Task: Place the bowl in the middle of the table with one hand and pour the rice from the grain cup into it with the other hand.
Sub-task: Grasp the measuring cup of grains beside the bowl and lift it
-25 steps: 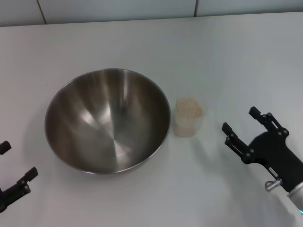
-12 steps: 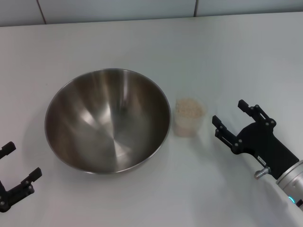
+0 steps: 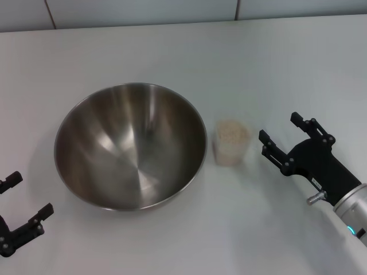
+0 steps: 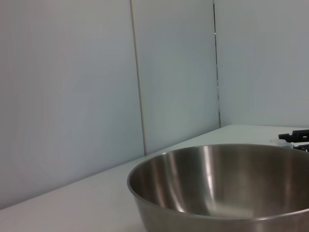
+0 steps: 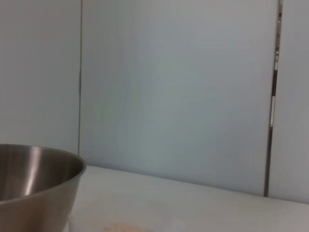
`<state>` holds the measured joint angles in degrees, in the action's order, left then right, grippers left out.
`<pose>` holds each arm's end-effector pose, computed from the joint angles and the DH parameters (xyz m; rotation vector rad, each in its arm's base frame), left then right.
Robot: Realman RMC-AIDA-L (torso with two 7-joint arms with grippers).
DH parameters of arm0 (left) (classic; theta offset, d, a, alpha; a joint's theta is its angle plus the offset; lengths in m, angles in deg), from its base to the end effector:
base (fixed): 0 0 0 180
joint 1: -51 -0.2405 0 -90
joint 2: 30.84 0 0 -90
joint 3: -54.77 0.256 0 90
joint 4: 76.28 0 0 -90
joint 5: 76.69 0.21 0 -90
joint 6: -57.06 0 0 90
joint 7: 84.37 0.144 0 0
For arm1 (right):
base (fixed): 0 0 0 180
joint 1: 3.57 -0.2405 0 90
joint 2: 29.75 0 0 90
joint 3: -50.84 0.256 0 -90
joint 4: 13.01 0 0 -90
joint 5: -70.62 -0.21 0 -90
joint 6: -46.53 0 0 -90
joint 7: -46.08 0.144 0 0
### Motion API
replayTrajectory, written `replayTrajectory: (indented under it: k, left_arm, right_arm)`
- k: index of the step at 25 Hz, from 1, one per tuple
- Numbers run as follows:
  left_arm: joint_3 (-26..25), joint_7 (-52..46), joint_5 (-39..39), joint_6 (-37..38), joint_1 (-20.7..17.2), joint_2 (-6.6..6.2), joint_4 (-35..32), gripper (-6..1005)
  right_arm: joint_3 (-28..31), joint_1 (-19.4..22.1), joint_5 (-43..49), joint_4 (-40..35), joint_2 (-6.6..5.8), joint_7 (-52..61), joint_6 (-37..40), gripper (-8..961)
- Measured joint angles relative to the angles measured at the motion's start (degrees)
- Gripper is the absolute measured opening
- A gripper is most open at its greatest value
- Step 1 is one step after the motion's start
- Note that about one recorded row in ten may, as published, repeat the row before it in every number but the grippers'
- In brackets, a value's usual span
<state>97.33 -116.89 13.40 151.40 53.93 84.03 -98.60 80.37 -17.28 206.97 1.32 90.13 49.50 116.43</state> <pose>-0.3734 0.1761 0.0176 -2.2920 -0.3269 -0.7023 0.3245 0.2434 -0.0803 -1.9477 0.4664 0.6494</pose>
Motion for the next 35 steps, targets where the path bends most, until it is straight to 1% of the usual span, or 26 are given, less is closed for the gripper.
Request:
replayTrajectory:
  k: [6, 17, 24, 29, 35]
  left_arm:
    - [-0.18, 0.00, 0.53, 0.04, 0.02, 0.00, 0.00, 834]
    - [0.07, 0.00, 0.66, 0.03, 0.35, 0.18, -0.01, 834]
    - [0.07, 0.00, 0.71, -0.55, 0.32, 0.18, 0.00, 834]
    - [0.07, 0.00, 0.71, -0.72, 0.31, 0.18, 0.00, 834]
    - [-0.28, -0.32, 2.01, -0.80, 0.32, 0.18, -0.01, 834]
  right_arm:
    - [0.00, -1.25, -0.17, -0.02, 0.00, 0.00, -1.85, 774]
    - [0.55, -3.01, -1.45, -0.27, 0.00, 0.01, -2.57, 774]
    - [0.71, -5.19, -1.46, -0.05, 0.00, 0.00, -6.41, 773]
    - [0.38, -5.11, -1.46, 0.63, 0.00, -0.64, -5.30, 721]
    - [0.16, -4.68, -1.46, 1.52, 0.00, -1.93, -5.08, 599]
